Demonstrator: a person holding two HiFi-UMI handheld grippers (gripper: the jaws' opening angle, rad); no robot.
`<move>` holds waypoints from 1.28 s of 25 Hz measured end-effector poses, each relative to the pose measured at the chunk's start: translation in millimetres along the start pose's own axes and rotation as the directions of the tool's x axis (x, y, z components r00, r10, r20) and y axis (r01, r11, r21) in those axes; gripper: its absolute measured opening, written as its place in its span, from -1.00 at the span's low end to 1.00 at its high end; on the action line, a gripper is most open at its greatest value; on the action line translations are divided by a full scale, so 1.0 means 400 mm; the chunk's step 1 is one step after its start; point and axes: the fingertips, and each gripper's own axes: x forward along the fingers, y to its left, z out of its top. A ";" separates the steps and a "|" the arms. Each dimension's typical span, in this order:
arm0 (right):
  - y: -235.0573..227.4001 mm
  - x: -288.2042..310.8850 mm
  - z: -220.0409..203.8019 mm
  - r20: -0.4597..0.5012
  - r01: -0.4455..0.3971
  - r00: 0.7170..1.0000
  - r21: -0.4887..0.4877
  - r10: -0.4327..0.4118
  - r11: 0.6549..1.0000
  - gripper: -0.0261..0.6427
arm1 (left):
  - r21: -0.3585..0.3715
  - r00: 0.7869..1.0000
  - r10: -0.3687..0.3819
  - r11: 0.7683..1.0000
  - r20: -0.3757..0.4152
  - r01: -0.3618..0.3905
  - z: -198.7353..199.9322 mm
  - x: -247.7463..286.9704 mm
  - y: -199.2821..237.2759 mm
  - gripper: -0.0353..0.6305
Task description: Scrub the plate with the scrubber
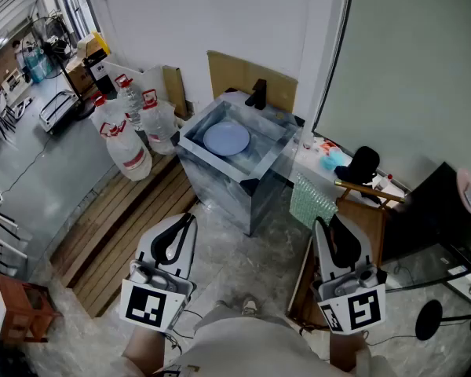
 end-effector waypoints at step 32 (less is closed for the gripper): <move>-0.014 0.057 -0.088 -0.065 -0.025 0.997 0.048 0.028 0.999 -0.63 | -0.003 0.999 0.022 1.000 0.026 -0.022 -0.023 0.026 0.032 -0.81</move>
